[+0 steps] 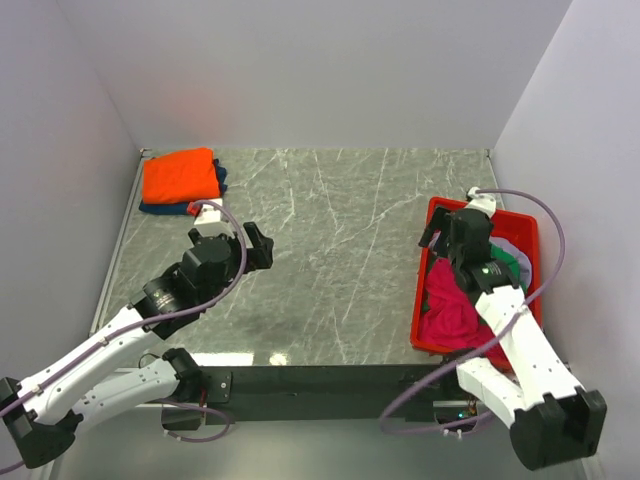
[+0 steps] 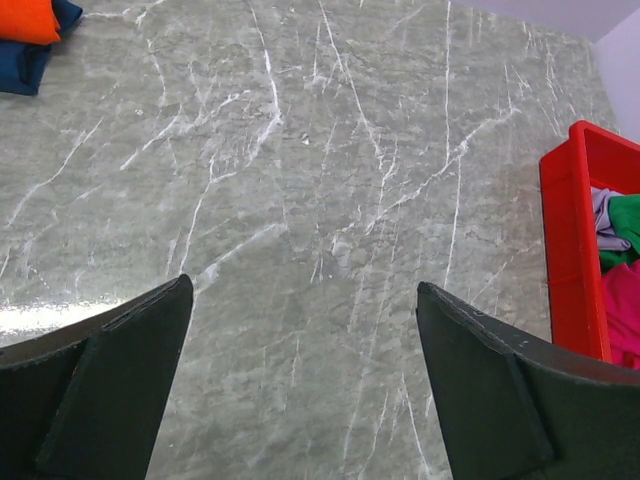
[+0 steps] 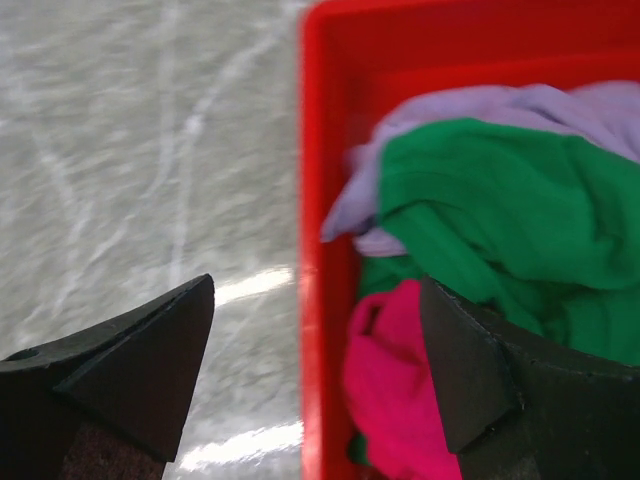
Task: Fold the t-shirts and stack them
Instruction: Grab the tshirt from the pile
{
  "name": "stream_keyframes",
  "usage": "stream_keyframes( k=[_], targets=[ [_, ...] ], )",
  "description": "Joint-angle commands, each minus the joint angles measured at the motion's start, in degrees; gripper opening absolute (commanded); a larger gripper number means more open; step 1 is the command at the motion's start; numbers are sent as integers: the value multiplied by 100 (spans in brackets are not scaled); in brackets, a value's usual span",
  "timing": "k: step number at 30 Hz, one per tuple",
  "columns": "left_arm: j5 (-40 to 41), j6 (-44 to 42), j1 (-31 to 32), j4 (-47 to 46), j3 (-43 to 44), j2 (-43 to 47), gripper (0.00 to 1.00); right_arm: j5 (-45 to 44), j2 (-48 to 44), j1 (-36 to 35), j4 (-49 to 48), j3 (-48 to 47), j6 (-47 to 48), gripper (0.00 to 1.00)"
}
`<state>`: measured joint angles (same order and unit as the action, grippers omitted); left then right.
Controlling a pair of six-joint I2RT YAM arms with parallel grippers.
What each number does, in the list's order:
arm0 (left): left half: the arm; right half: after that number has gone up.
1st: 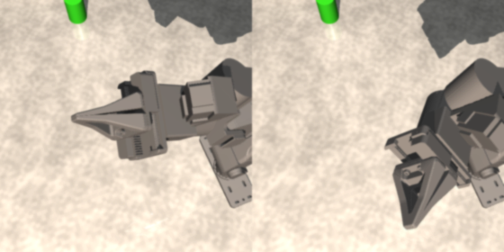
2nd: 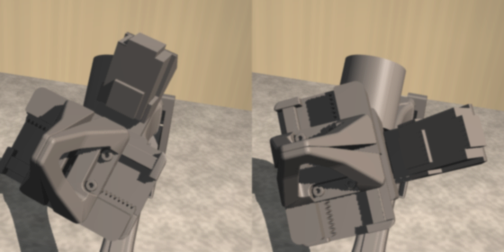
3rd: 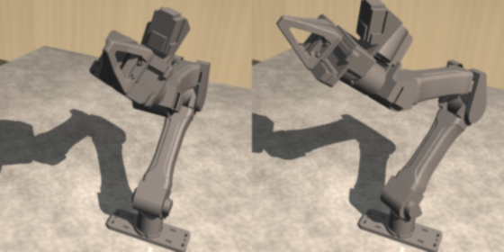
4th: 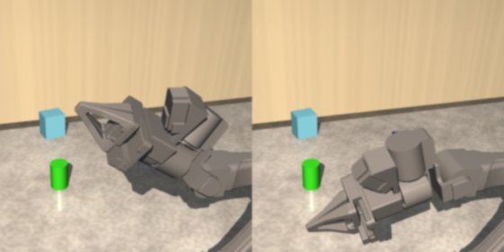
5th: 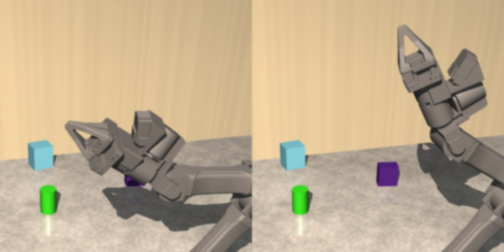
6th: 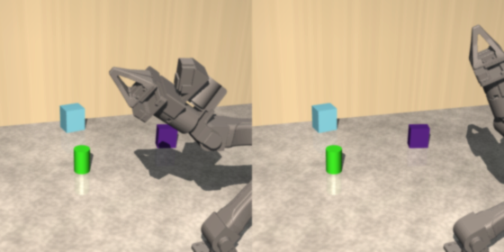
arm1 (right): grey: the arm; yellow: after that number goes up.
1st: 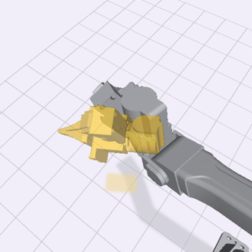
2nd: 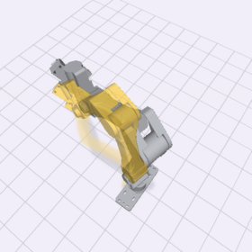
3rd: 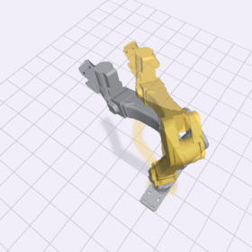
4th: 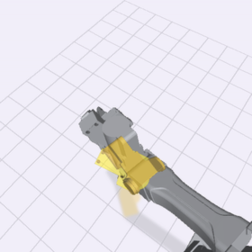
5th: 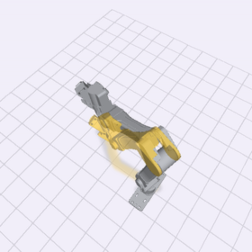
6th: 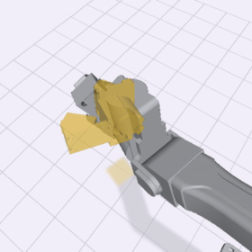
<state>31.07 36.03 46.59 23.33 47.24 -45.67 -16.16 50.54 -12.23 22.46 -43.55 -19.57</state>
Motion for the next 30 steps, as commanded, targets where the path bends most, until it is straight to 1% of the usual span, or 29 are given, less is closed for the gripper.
stream_keyframes(
  k=[1,4,5,7,12,19,22,25,26,27,28,30],
  targets=[
    [-119,-131,-18,-241,-83,181,99,-316,341,431,22,-268,-143,89],
    [-127,-219,-18,-311,-119,208,99,-493,753,747,-31,-338,-196,89],
    [-136,-245,-18,-320,-128,208,99,-441,868,957,-40,-356,-196,89],
    [-154,-263,-18,-364,-145,181,99,-388,1149,1117,22,-426,-257,89],
    [-286,-307,-36,-593,-268,50,99,-449,1344,1468,-128,-163,-380,88],
    [-330,-413,-45,-672,-286,-126,99,-379,1853,1574,-163,-154,-477,87],
    [-330,-421,-62,-672,-312,-91,99,-195,2108,1618,-215,-145,-521,85],
    [-295,-413,-71,-611,-321,-4,99,-98,2354,1636,-242,-171,-521,79],
    [-286,-404,-71,-593,-338,49,99,-89,2398,1636,-216,-180,-530,70],
    [-260,-404,-80,-567,-356,84,99,-115,2434,1636,-189,-224,-539,65],
    [-225,-395,-80,-523,-356,119,99,-159,2416,1645,-163,-233,-548,57],
    [-198,-386,-88,-488,-365,207,99,-203,2294,1636,-75,-285,-530,49]
  ],
)
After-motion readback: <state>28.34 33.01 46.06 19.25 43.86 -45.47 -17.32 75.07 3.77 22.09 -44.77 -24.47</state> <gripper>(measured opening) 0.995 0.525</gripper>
